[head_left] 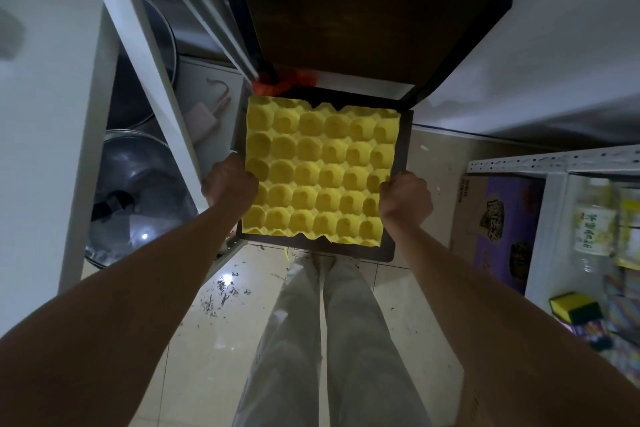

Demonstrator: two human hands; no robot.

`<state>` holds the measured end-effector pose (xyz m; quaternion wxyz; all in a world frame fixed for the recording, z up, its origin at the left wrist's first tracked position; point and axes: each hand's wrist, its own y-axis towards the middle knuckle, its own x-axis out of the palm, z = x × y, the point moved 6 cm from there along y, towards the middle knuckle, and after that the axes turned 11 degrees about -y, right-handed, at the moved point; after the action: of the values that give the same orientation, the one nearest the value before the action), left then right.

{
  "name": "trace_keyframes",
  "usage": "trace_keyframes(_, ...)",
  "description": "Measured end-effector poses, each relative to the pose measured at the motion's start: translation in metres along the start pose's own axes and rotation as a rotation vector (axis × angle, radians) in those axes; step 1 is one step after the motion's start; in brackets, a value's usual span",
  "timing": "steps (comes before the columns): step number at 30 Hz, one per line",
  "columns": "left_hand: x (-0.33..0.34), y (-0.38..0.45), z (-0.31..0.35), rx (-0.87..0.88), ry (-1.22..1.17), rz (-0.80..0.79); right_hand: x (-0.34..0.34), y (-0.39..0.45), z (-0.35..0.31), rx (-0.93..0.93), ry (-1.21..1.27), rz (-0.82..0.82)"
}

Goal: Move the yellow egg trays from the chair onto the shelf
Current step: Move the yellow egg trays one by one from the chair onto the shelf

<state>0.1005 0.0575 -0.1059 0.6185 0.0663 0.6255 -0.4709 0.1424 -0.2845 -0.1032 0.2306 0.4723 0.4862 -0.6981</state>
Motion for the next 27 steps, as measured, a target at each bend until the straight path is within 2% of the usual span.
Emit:
trace_keyframes(7, 0.001, -0.003, 0.002, 0.072, 0.033, -0.041, -0.008, 0.009, 0.003, -0.048, -0.027, -0.012)
trace_keyframes(10, 0.0, -0.007, 0.002, 0.04, 0.026, -0.038, -0.008, 0.012, 0.004, -0.051, -0.008, -0.028)
trace_keyframes(16, -0.034, -0.039, 0.018, 0.074, -0.032, -0.019, -0.034, -0.006, 0.02, -0.041, 0.093, -0.017)
trace_keyframes(20, -0.064, -0.078, 0.038, 0.111, -0.082, -0.025, -0.065, -0.037, 0.055, 0.028, 0.201, -0.026)
trace_keyframes(23, -0.083, -0.115, 0.059, 0.145, -0.208, -0.034, -0.088, -0.07, 0.09, 0.065, 0.335, -0.056)
trace_keyframes(27, -0.096, -0.181, 0.121, 0.229, -0.38, -0.091, -0.133, -0.141, 0.17, 0.205, 0.583, 0.009)
